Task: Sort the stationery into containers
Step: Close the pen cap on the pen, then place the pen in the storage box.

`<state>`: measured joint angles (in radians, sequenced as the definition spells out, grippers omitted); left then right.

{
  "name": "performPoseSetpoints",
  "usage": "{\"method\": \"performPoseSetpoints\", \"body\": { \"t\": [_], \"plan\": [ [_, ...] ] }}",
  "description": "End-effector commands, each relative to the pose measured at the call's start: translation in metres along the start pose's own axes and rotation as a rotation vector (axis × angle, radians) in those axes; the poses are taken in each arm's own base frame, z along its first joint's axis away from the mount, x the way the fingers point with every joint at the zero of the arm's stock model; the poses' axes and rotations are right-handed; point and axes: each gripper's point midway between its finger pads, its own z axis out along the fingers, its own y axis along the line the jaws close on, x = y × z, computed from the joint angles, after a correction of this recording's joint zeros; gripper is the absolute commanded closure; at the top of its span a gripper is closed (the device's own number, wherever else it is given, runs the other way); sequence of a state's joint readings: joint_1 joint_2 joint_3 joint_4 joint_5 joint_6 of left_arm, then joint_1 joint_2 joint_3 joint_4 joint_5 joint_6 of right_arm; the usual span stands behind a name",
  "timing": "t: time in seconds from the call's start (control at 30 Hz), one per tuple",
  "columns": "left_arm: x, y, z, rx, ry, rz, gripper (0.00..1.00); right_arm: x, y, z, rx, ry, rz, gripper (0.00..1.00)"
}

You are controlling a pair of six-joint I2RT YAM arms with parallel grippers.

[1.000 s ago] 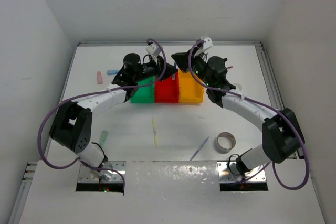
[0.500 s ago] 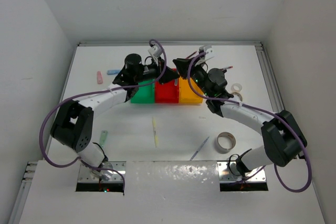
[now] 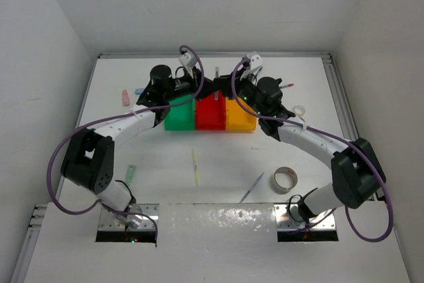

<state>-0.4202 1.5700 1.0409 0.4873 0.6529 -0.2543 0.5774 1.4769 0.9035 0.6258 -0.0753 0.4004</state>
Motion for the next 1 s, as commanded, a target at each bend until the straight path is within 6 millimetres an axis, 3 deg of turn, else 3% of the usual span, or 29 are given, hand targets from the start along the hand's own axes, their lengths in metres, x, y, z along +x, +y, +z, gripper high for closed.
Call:
{"method": "performPoseSetpoints", "body": {
  "t": [0.0,0.17,0.27,0.33,0.4,0.43,0.47,0.5,0.57,0.6,0.67,0.7,0.73,0.8,0.83,0.97],
  "plan": [
    [-0.084,-0.035,-0.008,0.057,-0.231,0.187,1.00,0.063,0.019,-0.012,-0.103,0.240,0.024,0.75],
    [-0.073,-0.040,-0.007,0.080,-0.195,0.171,1.00,0.049,0.022,-0.009,-0.118,0.199,0.022,0.99],
    [-0.068,-0.042,-0.006,0.093,-0.186,0.163,1.00,0.042,0.021,-0.009,-0.116,0.179,0.028,1.00],
    [-0.068,-0.044,-0.006,0.096,-0.185,0.172,0.88,0.038,0.018,-0.010,-0.110,0.169,0.046,1.00],
    [-0.063,-0.044,-0.007,0.098,-0.174,0.176,0.66,0.031,0.013,-0.009,-0.104,0.151,0.065,1.00],
    [-0.060,-0.043,-0.007,0.100,-0.167,0.183,0.50,0.028,0.011,-0.010,-0.102,0.144,0.082,1.00],
    [-0.058,-0.043,-0.008,0.099,-0.163,0.189,0.41,0.025,0.010,-0.010,-0.097,0.141,0.087,1.00],
    [-0.057,-0.040,-0.008,0.084,-0.160,0.194,0.21,0.020,0.003,-0.010,-0.075,0.129,0.096,1.00],
    [-0.057,-0.037,-0.012,0.071,-0.160,0.199,0.03,0.018,-0.007,-0.012,-0.035,0.139,0.109,1.00],
    [-0.056,-0.033,-0.013,0.057,-0.157,0.198,0.00,0.011,-0.021,-0.013,0.003,0.130,0.113,1.00],
    [-0.055,-0.024,-0.020,0.017,-0.151,0.184,0.00,0.022,-0.043,-0.018,0.100,0.198,0.128,1.00],
    [-0.054,-0.019,-0.023,-0.002,-0.147,0.178,0.00,0.011,-0.058,-0.015,0.156,0.200,0.126,1.00],
    [-0.053,-0.007,-0.030,-0.060,-0.144,0.159,0.00,0.039,-0.084,-0.026,0.298,0.313,0.130,1.00],
    [-0.050,0.011,-0.041,-0.158,-0.142,0.131,0.00,0.043,-0.114,-0.032,0.487,0.396,0.113,1.00],
    [-0.048,0.018,-0.044,-0.192,-0.142,0.126,0.00,0.050,-0.119,-0.041,0.535,0.427,0.118,1.00],
    [-0.042,0.037,-0.056,-0.311,-0.138,0.117,0.00,0.076,-0.131,-0.035,0.626,0.514,0.160,1.00]
  ]
}}
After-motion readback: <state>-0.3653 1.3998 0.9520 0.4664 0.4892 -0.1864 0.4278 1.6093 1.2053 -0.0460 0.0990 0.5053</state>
